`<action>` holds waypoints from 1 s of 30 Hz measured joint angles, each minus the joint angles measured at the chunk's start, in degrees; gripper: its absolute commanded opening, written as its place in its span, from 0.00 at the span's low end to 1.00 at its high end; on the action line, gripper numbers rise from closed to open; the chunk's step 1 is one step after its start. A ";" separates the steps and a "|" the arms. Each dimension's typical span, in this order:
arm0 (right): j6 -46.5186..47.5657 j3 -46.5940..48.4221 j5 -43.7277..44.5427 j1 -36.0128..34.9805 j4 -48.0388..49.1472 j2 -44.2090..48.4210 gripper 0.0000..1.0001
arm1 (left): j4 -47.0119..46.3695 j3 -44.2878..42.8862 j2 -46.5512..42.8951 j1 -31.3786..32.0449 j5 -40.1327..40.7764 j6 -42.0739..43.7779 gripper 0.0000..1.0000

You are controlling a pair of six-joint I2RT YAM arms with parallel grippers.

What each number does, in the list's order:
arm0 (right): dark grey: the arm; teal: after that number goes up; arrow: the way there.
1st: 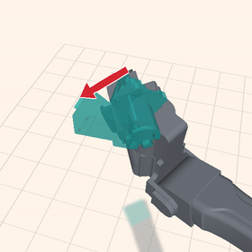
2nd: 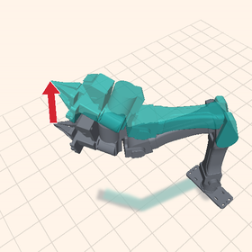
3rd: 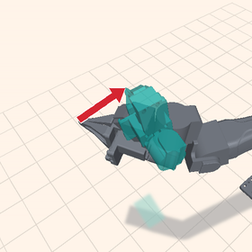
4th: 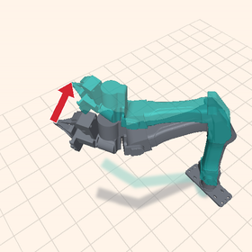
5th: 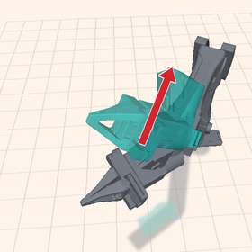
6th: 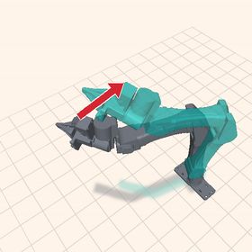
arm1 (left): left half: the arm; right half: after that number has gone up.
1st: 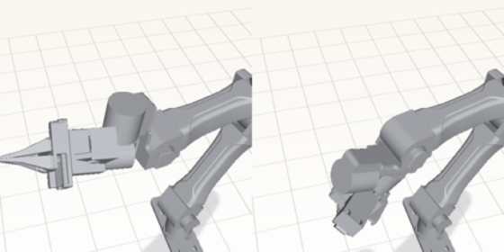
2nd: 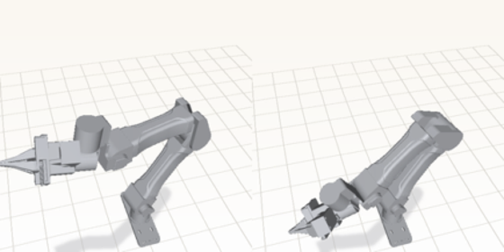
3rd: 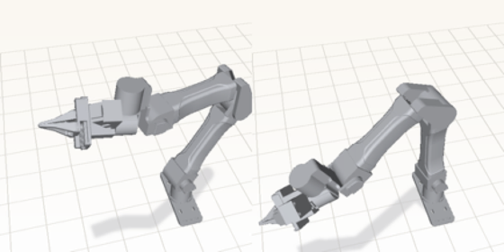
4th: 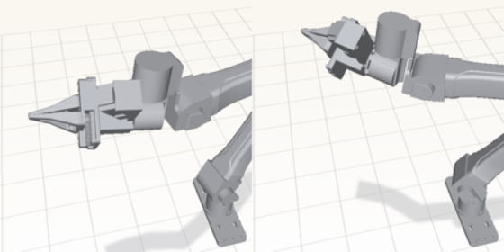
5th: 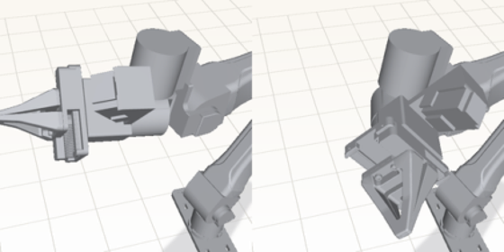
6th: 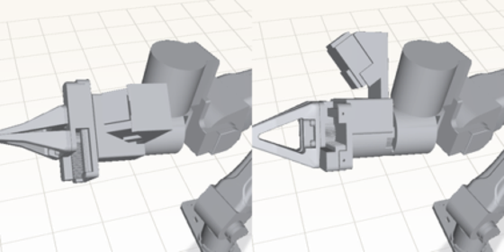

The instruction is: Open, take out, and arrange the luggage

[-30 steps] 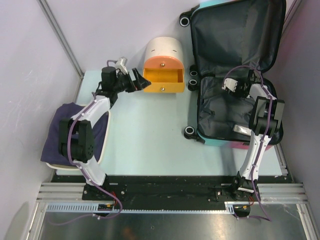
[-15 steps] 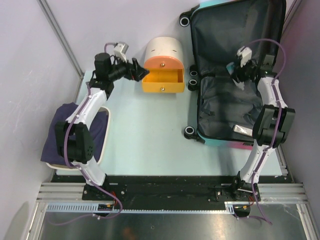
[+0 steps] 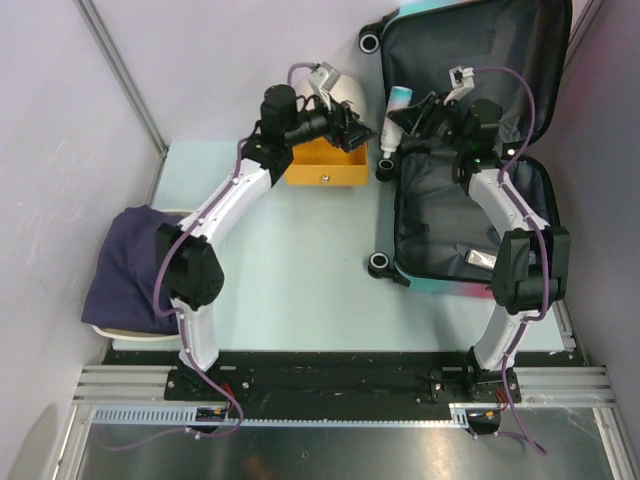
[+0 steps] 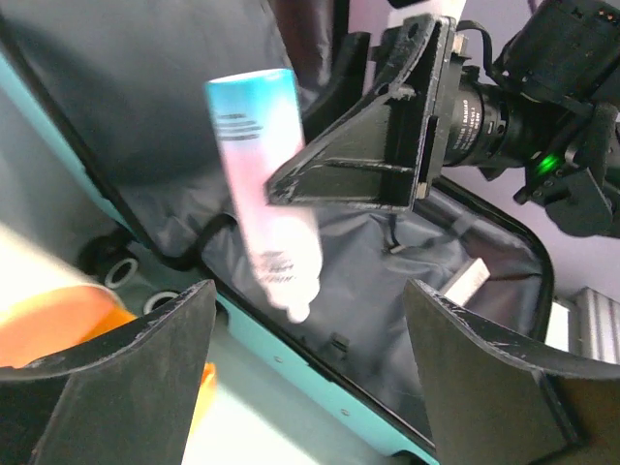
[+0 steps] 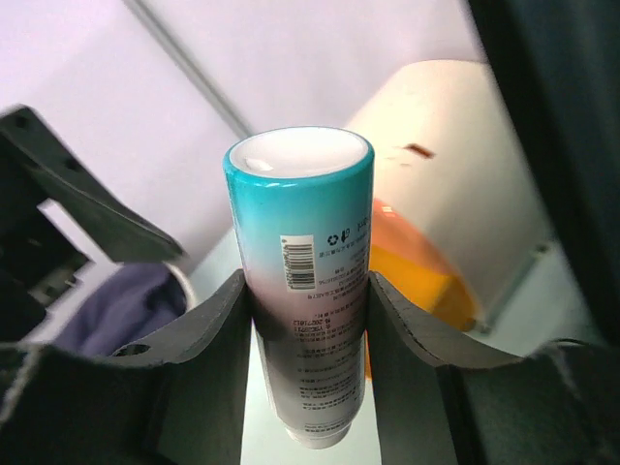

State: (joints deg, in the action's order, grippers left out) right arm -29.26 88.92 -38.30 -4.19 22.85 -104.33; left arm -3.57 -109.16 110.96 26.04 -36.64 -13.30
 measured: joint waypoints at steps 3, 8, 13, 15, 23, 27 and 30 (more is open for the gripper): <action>-5.22 -1.20 0.11 -2.58 3.28 0.00 0.00 | 0.79 0.02 0.87 1.64 0.04 -1.01 0.81; -10.12 -1.90 -0.09 -4.39 7.23 0.57 0.00 | 0.92 0.55 0.92 1.81 0.76 -1.38 0.75; -12.00 -2.80 -0.87 -5.75 9.16 1.92 0.00 | 1.03 1.18 0.92 1.79 1.92 -1.84 0.69; -12.39 -2.82 -1.29 -6.25 9.51 2.27 0.00 | 1.11 1.18 0.92 1.79 1.97 -2.01 0.68; -12.76 -3.32 -2.23 -8.07 10.86 2.40 0.00 | 1.09 1.18 0.94 1.97 1.97 -3.39 0.63; -12.66 -3.87 -1.92 -8.63 11.06 2.40 0.00 | 1.14 1.16 1.09 2.03 1.64 -4.63 0.33; -12.57 -4.11 -1.79 -8.48 11.30 2.40 0.16 | 1.07 1.16 1.11 2.05 1.84 -5.33 0.08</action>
State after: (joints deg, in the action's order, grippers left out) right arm -41.82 84.82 -40.10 -12.67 34.15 -101.93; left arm -2.50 -108.01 112.07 28.10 -34.81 -18.63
